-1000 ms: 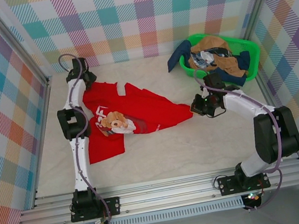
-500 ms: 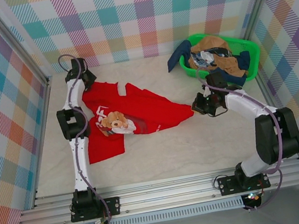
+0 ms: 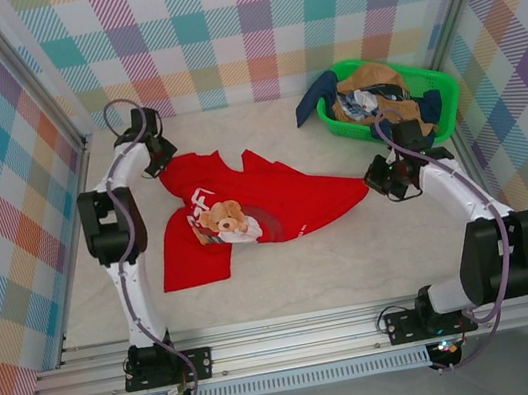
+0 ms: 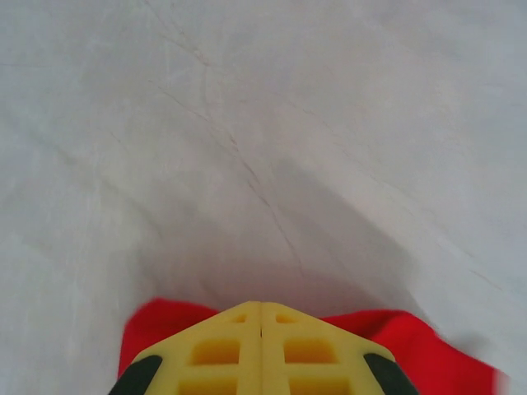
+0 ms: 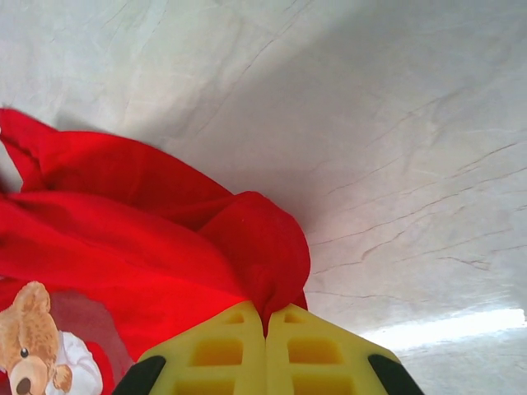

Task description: Fold and stack the t-shirts

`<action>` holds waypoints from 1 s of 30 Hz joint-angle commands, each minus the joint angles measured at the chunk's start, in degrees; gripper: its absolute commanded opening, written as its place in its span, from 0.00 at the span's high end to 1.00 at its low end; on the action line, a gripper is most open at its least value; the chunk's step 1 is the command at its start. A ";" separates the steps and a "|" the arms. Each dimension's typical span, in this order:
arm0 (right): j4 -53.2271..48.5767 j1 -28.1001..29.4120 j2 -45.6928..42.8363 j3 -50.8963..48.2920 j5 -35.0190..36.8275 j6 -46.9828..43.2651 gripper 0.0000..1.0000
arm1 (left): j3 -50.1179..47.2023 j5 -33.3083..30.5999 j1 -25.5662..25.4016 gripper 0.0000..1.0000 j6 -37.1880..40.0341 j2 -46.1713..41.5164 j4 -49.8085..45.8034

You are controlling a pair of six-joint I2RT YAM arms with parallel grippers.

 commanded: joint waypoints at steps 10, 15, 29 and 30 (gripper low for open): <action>1.29 -0.30 3.93 20.87 -3.63 -2.01 1.00 | 6.52 -2.82 -1.51 1.00 -2.77 -18.49 2.49; 2.34 -0.31 5.68 35.62 -5.89 -1.84 1.00 | 17.74 -1.59 0.21 1.00 -2.72 -21.35 1.81; 8.71 -0.30 -6.66 49.76 -12.47 -1.93 1.00 | 37.45 -5.87 7.72 1.00 -4.87 -34.33 7.34; 8.87 -0.32 -7.78 49.83 -12.48 -1.59 1.00 | 39.27 -5.74 8.16 1.00 -5.33 -34.08 6.64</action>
